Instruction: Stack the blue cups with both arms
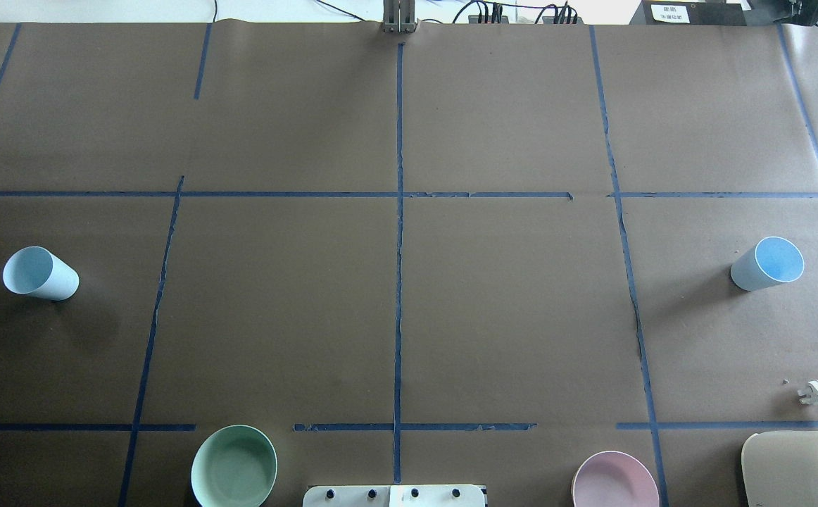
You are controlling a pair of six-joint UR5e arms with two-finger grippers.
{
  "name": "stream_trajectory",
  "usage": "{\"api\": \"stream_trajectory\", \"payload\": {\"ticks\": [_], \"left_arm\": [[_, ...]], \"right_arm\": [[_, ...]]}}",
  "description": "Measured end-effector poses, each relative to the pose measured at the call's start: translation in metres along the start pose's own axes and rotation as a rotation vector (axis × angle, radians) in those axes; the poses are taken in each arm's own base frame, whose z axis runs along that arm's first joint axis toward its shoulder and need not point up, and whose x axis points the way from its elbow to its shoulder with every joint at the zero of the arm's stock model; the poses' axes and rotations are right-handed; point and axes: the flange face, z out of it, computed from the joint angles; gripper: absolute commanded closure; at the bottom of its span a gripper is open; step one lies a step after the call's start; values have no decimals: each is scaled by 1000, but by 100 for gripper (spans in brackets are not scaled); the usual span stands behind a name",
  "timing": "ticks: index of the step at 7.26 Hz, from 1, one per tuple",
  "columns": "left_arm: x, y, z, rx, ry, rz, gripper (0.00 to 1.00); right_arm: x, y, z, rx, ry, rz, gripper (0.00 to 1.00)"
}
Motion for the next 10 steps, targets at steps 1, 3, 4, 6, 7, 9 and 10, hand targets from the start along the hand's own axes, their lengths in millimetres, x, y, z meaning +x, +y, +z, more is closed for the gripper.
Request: {"api": "stream_trajectory", "payload": {"ticks": [1,3,4,6,7,9,10], "left_arm": [[0,0,0,0,0,0,0],[0,0,0,0,0,0,0],[0,0,0,0,0,0,0],[0,0,0,1,0,2,0],[0,0,-1,2,0,2,0],[3,-2,-4,8,-1,8,0],[8,-4,-8,17,-2,17,0]], "right_arm": [[-1,-2,-1,2,0,-2,0],[-2,-4,-2,5,2,-4,0],[-2,-4,-2,5,2,-4,0],[-2,-4,-2,5,1,-3,0],[-2,-4,-2,5,1,-4,0],[-4,-6,-4,9,1,-9,0],[-6,-8,-6,14,1,-15,0]]}}
